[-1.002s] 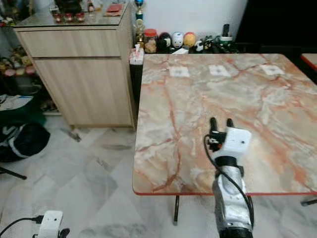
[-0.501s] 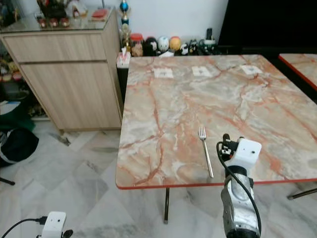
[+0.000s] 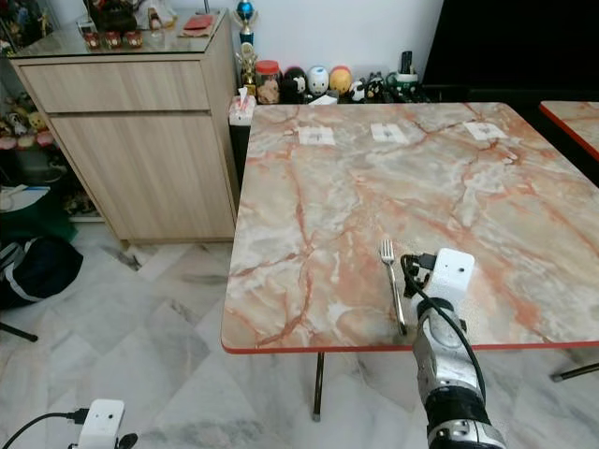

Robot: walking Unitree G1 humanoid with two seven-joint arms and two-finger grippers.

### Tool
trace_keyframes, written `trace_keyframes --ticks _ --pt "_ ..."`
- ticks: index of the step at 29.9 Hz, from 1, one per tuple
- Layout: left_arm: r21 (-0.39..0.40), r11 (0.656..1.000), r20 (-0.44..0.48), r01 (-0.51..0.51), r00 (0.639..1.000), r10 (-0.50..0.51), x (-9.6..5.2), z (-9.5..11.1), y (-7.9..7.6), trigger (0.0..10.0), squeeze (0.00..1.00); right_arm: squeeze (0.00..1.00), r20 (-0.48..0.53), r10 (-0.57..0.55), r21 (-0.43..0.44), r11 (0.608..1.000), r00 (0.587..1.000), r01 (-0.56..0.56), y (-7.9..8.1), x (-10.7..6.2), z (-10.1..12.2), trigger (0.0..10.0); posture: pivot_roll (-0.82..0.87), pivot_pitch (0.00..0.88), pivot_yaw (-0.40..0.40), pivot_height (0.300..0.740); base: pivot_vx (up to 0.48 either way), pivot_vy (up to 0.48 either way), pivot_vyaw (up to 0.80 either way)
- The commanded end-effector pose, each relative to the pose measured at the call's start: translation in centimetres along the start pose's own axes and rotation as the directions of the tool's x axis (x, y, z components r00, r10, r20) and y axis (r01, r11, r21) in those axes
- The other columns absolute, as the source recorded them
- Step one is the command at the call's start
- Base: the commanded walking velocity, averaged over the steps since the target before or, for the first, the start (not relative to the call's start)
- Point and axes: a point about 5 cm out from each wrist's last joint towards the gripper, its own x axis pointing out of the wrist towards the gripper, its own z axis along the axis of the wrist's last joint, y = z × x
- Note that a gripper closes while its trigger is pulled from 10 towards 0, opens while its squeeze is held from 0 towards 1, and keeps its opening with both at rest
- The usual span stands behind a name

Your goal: Setting the table

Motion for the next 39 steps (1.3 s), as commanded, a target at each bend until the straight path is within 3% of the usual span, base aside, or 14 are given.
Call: trace_keyframes --ticks 1,15,21,39 --pt "0.007 1.0 -0.009 -0.004 1.0 0.004 -0.1 -0.2 0.2 10.0 0.0 0.0 -0.023 0.009 0.002 1.0 1.0 -0.009 0.2 0.3 0.0 10.0 0.16 0.0 -0.02 0.74 0.0 0.0 0.0" --pt "0.01 1.0 -0.003 -0.004 1.0 0.004 -0.1 -0.1 0.3 10.0 0.0 0.0 0.04 0.119 0.015 0.993 0.992 -0.12 2.0 1.3 2.0 10.0 0.17 0.0 -0.019 0.74 0.0 0.0 0.0" --pt "0.009 1.0 -0.006 -0.004 1.0 0.004 -0.1 -0.3 0.3 10.0 0.0 0.0 -0.041 0.164 -0.027 0.986 0.986 -0.165 2.9 1.3 1.0 10.0 0.17 0.0 -0.021 0.74 0.0 0.0 0.0" --pt "0.01 1.0 -0.017 -0.004 1.0 0.004 -0.2 -0.5 0.5 10.0 0.0 0.0 -0.188 0.184 -0.059 0.978 0.965 -0.198 2.9 1.0 -1.2 10.0 0.18 0.0 -0.02 0.74 0.0 0.0 0.0"
